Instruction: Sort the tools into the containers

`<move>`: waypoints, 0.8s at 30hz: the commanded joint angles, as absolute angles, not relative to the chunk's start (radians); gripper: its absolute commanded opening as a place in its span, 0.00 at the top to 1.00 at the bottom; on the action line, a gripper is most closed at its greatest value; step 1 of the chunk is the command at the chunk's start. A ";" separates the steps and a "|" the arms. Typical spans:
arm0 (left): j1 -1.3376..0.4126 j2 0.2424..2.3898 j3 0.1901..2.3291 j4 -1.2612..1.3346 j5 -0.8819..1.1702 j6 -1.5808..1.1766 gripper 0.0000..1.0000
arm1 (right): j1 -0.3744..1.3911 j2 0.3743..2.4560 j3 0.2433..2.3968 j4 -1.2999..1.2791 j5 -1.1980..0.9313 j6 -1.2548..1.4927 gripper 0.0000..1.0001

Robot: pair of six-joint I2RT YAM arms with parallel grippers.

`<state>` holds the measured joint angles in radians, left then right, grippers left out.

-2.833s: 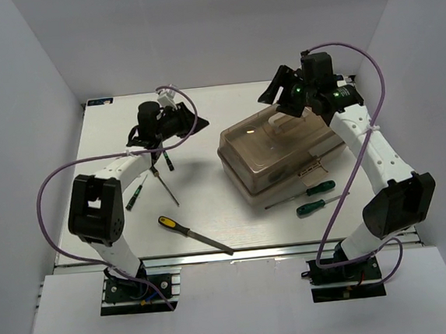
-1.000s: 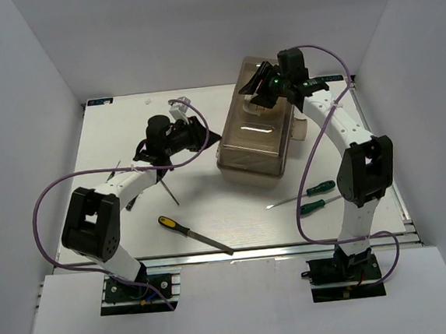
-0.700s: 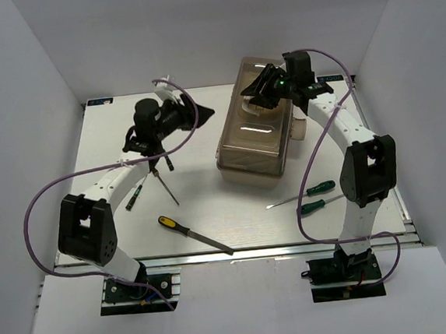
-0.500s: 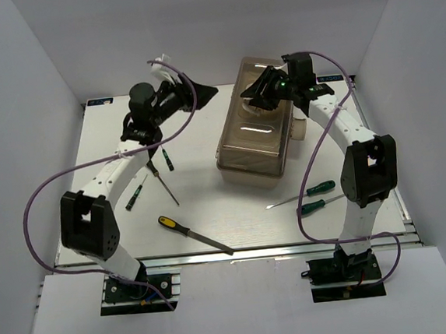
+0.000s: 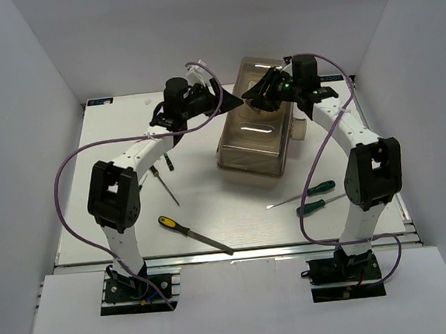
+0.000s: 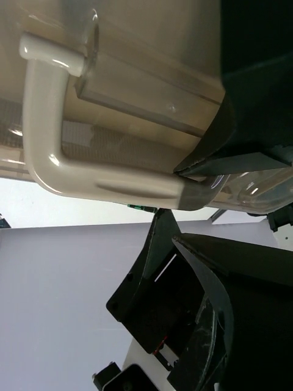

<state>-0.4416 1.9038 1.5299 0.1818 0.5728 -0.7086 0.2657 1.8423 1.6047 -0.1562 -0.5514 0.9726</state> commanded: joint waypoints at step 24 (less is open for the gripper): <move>-0.497 1.921 1.692 0.005 0.483 -0.655 0.33 | 0.239 1.767 1.630 -0.193 -0.457 0.881 0.43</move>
